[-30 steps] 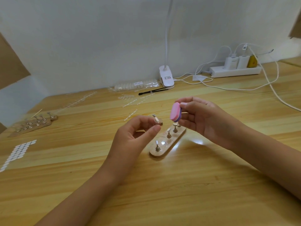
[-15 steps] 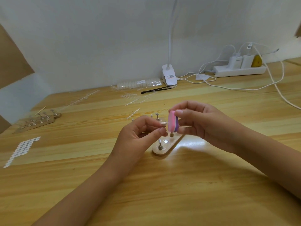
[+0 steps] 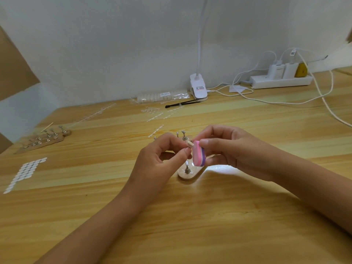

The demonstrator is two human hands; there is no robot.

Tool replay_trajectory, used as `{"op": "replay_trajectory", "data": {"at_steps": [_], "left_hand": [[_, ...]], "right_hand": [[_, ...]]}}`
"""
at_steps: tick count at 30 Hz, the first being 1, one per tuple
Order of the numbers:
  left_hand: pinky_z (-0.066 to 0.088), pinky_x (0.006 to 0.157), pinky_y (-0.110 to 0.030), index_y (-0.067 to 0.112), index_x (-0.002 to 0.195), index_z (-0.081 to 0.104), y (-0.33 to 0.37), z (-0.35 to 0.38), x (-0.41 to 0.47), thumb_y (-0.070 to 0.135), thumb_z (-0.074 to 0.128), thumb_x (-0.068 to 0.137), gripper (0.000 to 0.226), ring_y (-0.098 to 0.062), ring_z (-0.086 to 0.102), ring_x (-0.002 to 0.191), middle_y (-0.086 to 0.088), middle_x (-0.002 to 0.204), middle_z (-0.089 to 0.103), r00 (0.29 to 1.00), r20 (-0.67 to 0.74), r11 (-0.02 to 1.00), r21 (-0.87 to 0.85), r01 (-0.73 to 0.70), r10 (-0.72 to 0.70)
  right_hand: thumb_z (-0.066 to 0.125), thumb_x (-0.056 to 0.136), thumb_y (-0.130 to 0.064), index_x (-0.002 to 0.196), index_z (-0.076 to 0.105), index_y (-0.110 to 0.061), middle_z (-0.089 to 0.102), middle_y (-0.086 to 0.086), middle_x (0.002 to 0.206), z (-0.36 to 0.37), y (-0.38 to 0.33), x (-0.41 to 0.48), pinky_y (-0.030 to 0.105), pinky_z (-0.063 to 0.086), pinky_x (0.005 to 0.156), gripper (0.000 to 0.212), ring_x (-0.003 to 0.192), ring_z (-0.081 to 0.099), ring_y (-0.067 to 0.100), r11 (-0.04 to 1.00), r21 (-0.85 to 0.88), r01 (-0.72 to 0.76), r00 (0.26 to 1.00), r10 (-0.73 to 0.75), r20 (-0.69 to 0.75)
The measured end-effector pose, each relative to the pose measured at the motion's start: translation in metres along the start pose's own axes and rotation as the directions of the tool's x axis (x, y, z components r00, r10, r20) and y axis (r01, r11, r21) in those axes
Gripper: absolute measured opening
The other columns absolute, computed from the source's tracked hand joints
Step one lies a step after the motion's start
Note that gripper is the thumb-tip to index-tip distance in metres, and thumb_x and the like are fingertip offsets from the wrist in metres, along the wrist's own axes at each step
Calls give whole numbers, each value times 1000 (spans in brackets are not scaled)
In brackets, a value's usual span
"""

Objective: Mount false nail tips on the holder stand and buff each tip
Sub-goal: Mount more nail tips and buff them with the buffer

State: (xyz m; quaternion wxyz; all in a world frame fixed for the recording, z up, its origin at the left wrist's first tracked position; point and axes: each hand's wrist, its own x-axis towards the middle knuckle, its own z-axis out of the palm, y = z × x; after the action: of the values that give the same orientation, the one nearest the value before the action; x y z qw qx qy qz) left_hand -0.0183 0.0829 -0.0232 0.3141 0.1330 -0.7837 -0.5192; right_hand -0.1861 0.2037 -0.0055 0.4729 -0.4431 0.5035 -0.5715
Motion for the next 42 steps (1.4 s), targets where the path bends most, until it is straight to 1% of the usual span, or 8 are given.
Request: {"op": "replay_trajectory", "data": {"at_steps": [5, 10, 15, 20, 26, 32, 39, 42], "left_hand": [[57, 87, -34, 24, 86, 68, -2, 2, 1, 23, 69, 86, 1, -19, 71, 91, -1, 92, 74, 999, -5, 998, 33, -47, 48], [55, 83, -25, 24, 85, 67, -2, 2, 2, 26, 68, 85, 2, -16, 72, 90, 0, 91, 74, 996, -30, 997, 24, -79, 80], [57, 89, -38, 20, 87, 66, -3, 0, 3, 27, 67, 84, 8, -20, 71, 95, -1, 94, 75, 995, -42, 996, -9, -88, 88], [55, 85, -26, 21, 89, 67, -4, 0, 1, 27, 66, 85, 8, -15, 70, 92, 2, 88, 73, 996, -13, 996, -8, -91, 91], [54, 83, -21, 28, 88, 68, -3, -2, 2, 25, 67, 87, 3, -13, 71, 92, 4, 90, 74, 997, -38, 997, -10, -74, 73], [50, 80, -14, 26, 99, 67, -4, -10, 7, 23, 66, 93, 7, -4, 69, 90, 8, 88, 74, 988, -153, 996, -88, -27, 14], [48, 78, -11, 24, 105, 68, -4, -12, 10, 22, 62, 94, 13, 0, 67, 89, 10, 86, 73, 982, -181, 991, -134, 20, -44], [48, 78, -11, 24, 102, 69, -4, -12, 9, 21, 62, 94, 11, 0, 67, 89, 10, 86, 72, 984, -171, 990, -140, 24, -48]], "right_hand": [[71, 78, -23, 91, 73, -16, 73, 3, 85, -3, 0, 2, 19, 56, 69, 16, 77, 71, 13, 994, 54, 99, 984, -90, -152], [75, 79, -22, 90, 72, -14, 71, 9, 91, 0, 0, -1, 23, 57, 75, 14, 84, 70, 21, 1000, -6, -2, 998, 2, 69], [75, 80, -18, 91, 71, -15, 70, 3, 87, 3, 5, 2, 21, 55, 70, 12, 79, 68, 14, 996, 29, 80, 995, -78, -59], [70, 76, -18, 105, 70, -10, 66, 2, 85, -2, 3, 2, 23, 57, 73, 31, 76, 66, 12, 999, 51, 15, 999, -14, -29], [68, 80, -28, 103, 69, -10, 69, 3, 89, -1, 0, -1, 24, 56, 73, 30, 80, 67, 13, 976, -196, 97, 991, -113, -74], [65, 90, -22, 95, 70, -17, 66, -9, 85, 0, -1, -10, 31, 53, 65, 9, 76, 63, 15, 481, -795, 369, 910, -361, 203], [56, 90, -54, 113, 61, -35, 50, -23, 96, 21, 13, -13, 12, 42, 68, 30, 89, 45, -5, 210, -854, 476, 877, -187, 443], [63, 89, -50, 115, 61, -34, 50, -23, 104, 19, 10, -13, 10, 40, 76, 31, 97, 43, -8, 233, -864, 447, 893, -178, 414]]}}
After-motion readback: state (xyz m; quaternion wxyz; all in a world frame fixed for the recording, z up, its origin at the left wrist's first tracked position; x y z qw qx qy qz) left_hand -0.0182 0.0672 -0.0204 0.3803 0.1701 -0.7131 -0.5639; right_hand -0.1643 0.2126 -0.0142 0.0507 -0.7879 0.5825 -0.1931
